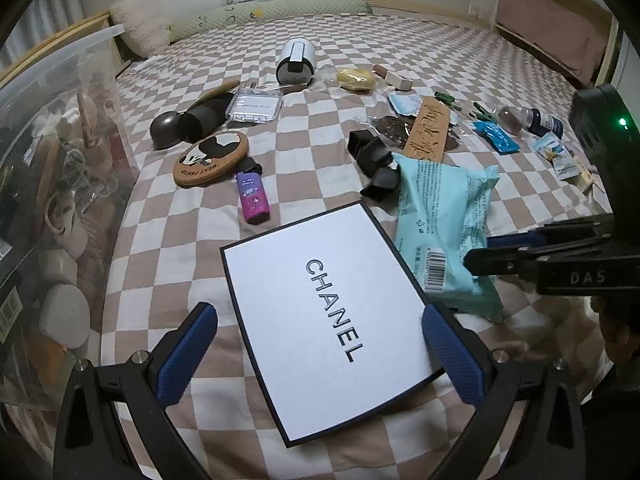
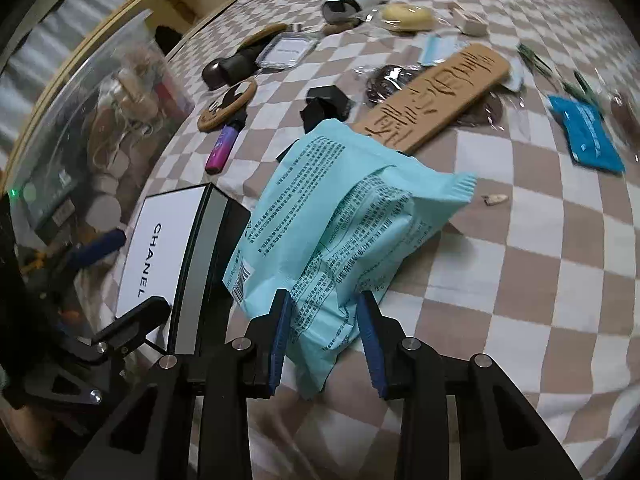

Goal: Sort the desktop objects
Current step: 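Grasp the white CHANEL box with the left tool while the right tool lifts the wipes pack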

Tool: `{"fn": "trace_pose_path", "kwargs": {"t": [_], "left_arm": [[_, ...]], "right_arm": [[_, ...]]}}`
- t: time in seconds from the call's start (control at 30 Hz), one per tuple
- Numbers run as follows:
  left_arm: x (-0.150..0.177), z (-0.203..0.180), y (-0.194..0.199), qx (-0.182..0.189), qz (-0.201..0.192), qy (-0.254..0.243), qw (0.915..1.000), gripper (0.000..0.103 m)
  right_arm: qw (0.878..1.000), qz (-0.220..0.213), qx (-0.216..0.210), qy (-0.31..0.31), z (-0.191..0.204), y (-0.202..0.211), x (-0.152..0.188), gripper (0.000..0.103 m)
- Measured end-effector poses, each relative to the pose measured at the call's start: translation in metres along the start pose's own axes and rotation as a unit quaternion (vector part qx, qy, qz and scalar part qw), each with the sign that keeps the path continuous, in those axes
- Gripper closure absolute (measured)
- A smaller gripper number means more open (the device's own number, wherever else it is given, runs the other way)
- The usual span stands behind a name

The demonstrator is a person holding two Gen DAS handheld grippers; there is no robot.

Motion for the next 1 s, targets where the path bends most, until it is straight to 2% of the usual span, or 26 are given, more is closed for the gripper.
{"fn": "trace_pose_path", "kwargs": {"t": [0.07, 0.17, 0.27, 0.33, 0.47, 0.6, 0.77, 1.0], "left_arm": [[0.001, 0.005, 0.0, -0.005, 0.003, 0.001, 1.0, 0.0], [0.003, 0.012, 0.0, 0.001, 0.007, 0.011, 0.9999, 0.0], [0.005, 0.014, 0.001, 0.002, 0.008, 0.012, 0.9999, 0.0], [0.006, 0.015, 0.003, 0.001, 0.01, 0.013, 0.9999, 0.0], [0.008, 0.017, 0.009, 0.004, 0.016, 0.019, 0.9997, 0.0], [0.01, 0.019, 0.017, 0.009, 0.014, 0.019, 0.9997, 0.0], [0.008, 0.022, 0.026, 0.005, 0.004, 0.019, 0.9998, 0.0], [0.006, 0.025, 0.028, 0.016, 0.0, 0.027, 0.9995, 0.0]], "right_arm": [[1.0, -0.008, 0.02, 0.001, 0.0, 0.005, 0.001, 0.066], [0.995, -0.04, 0.086, 0.021, 0.002, 0.021, 0.002, 0.066], [0.988, -0.088, 0.125, 0.029, 0.007, 0.044, 0.004, 0.066], [0.989, -0.104, 0.104, 0.035, 0.015, 0.054, 0.007, 0.066], [0.994, -0.083, 0.052, 0.056, 0.039, 0.041, 0.018, 0.066], [0.995, -0.055, 0.048, 0.067, 0.055, 0.013, 0.027, 0.066], [0.993, -0.067, 0.055, 0.077, 0.074, 0.003, 0.027, 0.066], [0.997, -0.071, 0.01, 0.032, 0.081, 0.004, 0.025, 0.066]]}}
Point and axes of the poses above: each gripper's, at about its wrist camera, not at the fingertips, and y roughly against the way its jaws point, z to its left, x to its underside, the point moved 3 cm from there along -y, roughly the way its jaws point, and after that the axes turned 8 degrees about x, right-handed, at the moved point
